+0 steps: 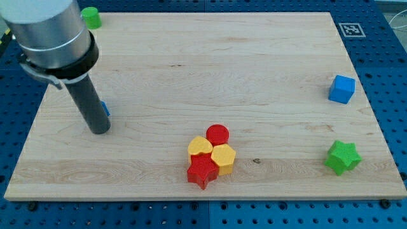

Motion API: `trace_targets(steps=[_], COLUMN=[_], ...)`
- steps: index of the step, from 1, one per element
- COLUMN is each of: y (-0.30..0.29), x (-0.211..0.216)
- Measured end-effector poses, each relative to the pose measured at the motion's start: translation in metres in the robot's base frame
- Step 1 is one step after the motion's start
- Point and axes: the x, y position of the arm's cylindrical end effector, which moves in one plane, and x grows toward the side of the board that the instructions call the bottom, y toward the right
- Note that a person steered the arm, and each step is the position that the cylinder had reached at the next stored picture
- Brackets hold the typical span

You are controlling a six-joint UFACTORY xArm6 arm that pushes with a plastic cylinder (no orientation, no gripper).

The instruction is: Slide the blue triangle towards the center

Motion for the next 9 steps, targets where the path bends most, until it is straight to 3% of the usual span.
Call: trace_targets(steps=[2, 3, 4, 5, 7, 8, 9], y=[-0.058, -0.071, -0.051, -0.038, -0.067, -0.058, -0.016], x=[0.003, -0.030, -0.090, -0.104, -0.057, -0.030, -0.031])
